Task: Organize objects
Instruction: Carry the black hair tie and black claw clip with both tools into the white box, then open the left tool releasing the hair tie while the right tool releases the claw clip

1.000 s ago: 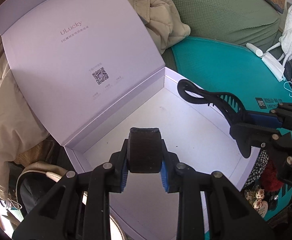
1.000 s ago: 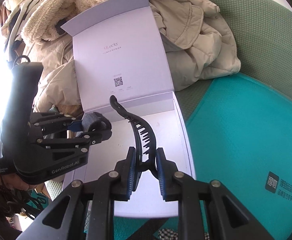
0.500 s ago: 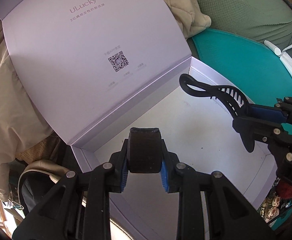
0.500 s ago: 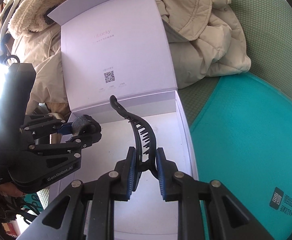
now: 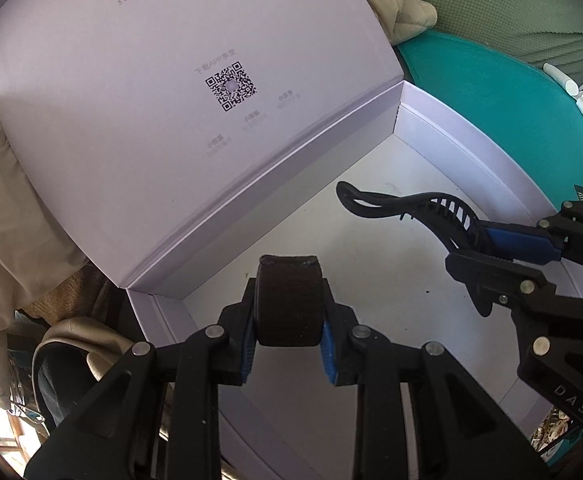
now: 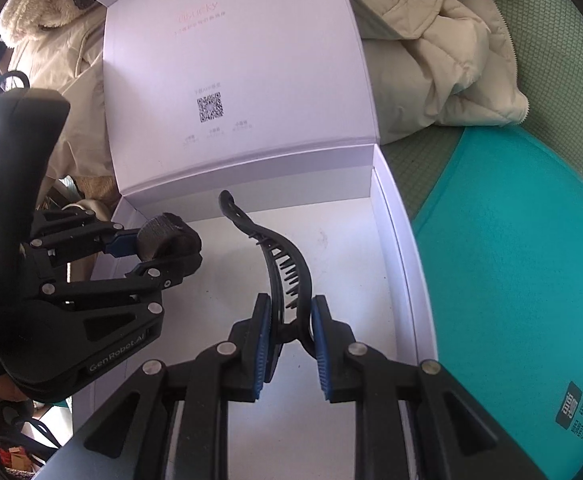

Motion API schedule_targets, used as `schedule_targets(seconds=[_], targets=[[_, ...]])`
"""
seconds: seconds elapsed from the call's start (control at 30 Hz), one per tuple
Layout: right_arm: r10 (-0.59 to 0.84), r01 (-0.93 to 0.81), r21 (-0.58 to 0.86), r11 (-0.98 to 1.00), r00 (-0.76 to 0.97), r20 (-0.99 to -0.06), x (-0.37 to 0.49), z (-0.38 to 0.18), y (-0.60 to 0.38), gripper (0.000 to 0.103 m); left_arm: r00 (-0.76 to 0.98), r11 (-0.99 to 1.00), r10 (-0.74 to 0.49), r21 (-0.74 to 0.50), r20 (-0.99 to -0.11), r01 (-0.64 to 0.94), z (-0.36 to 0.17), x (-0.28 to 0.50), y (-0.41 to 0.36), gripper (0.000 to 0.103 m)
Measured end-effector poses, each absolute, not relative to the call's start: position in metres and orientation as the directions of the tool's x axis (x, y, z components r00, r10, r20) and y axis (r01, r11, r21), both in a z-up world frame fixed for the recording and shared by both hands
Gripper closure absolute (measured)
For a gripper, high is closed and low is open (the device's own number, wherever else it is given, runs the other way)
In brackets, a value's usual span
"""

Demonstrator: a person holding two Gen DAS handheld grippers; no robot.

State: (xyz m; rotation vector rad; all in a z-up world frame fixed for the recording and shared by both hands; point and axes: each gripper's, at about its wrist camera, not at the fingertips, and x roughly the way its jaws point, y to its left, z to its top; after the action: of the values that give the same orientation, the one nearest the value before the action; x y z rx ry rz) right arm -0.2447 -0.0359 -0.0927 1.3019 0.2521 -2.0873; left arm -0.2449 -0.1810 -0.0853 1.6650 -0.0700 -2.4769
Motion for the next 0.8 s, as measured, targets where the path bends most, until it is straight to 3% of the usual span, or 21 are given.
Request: schedule_targets(seconds=[0.47,0.8], targets=[[-0.399,0.615,0.139,-0.777,-0.309,-0.863,-0.247,-0.095,-0.03,0.083,-0.345,-0.985,-0.157,0.123,-0.926,0.119,-0.087,-0.248,-0.174,0.077],[-0.388,0.609,0.132,-0.782,-0.311,-0.867,-0.239,-0.087,-0.019,0.079,-0.383,-0.976,-0.208,0.165,-0.9,0.141,-0.065,-0.235,-0.155,0.053]])
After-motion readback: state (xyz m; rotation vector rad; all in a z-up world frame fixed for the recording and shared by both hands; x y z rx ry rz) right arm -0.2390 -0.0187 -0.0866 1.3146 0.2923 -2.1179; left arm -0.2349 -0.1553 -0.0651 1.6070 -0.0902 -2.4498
